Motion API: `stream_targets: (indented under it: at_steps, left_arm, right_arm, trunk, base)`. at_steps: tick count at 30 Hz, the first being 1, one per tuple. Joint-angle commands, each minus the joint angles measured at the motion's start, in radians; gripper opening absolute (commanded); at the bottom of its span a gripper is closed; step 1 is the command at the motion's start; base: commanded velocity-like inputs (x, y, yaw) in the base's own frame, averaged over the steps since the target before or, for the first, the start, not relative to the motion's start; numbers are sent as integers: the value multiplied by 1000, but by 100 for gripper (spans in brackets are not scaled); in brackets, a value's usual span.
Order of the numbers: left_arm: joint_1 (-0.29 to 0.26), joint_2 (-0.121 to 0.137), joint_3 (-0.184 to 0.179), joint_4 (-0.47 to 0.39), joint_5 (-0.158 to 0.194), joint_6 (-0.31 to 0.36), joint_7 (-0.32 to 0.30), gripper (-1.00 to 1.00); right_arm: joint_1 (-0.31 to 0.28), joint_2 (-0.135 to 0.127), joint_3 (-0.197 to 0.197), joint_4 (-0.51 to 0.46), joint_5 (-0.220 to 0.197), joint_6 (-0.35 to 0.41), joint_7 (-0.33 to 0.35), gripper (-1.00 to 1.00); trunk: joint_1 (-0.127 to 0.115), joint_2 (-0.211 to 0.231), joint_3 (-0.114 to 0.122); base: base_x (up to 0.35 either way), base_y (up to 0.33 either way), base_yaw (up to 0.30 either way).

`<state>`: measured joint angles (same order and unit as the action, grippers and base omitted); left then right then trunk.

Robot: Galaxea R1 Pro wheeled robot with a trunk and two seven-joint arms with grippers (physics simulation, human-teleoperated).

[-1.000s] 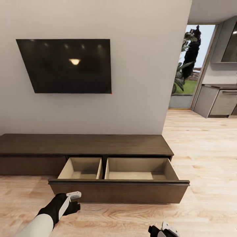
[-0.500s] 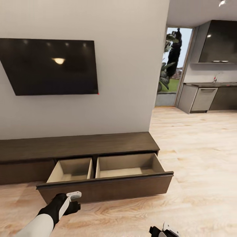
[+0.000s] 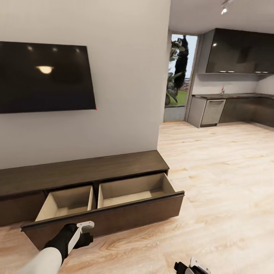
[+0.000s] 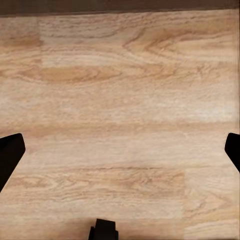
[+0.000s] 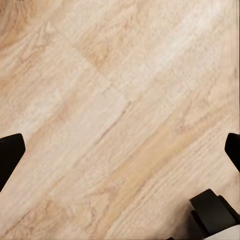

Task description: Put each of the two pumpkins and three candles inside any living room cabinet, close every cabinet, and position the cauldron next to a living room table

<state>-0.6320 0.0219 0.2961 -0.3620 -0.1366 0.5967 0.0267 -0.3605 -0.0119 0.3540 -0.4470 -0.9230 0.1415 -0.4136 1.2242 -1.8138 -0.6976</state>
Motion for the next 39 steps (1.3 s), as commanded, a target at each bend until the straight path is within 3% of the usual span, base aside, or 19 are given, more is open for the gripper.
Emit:
stream_targets:
  at_steps: [1, 39]
  left_arm:
    - [0, 0, 0, 0, 0, 0, 0, 100]
    - [0, 0, 0, 2, 2, 0, -1, 100]
  right_arm:
    - [0, -1, 0, 0, 0, 0, 0, 100]
    - [0, -5, -4, 10, 1, -4, 1, 100]
  trunk:
    - [0, 0, 0]
    - [0, 0, 0]
  base:
    - [-24, 23, -272]
    - [-1, 1, -272]
